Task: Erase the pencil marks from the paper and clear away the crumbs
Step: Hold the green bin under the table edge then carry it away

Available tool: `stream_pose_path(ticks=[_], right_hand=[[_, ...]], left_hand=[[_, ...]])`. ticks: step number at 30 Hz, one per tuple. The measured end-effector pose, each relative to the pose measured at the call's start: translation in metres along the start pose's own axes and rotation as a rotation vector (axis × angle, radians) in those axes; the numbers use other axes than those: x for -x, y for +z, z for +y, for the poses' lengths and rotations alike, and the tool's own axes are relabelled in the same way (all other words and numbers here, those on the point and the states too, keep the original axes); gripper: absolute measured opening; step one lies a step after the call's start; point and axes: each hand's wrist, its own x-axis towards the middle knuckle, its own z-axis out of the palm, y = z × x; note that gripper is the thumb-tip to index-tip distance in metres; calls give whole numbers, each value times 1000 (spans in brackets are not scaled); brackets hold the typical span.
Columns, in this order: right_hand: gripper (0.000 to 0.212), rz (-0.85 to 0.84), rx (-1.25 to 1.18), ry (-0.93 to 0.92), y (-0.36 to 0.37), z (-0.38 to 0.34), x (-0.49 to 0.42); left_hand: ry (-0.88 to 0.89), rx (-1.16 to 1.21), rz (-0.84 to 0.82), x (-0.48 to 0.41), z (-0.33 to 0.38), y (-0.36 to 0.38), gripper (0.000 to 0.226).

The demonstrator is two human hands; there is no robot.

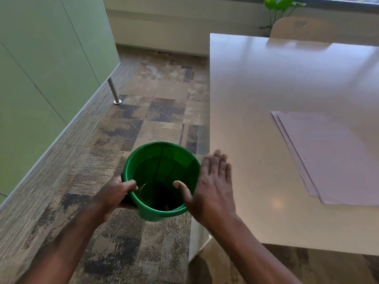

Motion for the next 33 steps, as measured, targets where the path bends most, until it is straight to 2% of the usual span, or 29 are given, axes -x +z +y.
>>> stream_pose_path(ticks=[4, 6, 8, 10, 13, 17, 20, 23, 25, 33], right_hand=[[90, 18, -338, -318, 10, -29, 15], [89, 137, -459, -355, 22, -38, 19], [91, 238, -530, -264, 35, -43, 17], [96, 268, -521, -136, 48, -46, 11], [100, 226, -556, 17, 68, -50, -1], [98, 129, -827, 144, 94, -50, -18], [86, 104, -981, 279, 110, -49, -32], [48, 97, -936, 361, 126, -45, -45], [35, 80, -903, 389, 137, -45, -52], [41, 68, -905, 476, 212, -44, -79]], left_hand=[[2, 69, -24, 0, -2, 0, 24], [15, 114, -27, 0, -4, -1, 27], [16, 159, -23, 1, -6, -2, 28], [18, 188, -9, 3, -12, -5, 27], [14, 217, 12, 5, -21, -14, 24], [2, 236, 27, 4, -37, -28, 22], [-13, 253, 32, -1, -49, -33, 20], [-21, 253, 48, -12, -65, -37, 18], [-31, 261, 62, -22, -78, -38, 18], [-36, 240, 146, -74, -139, -25, 18]])
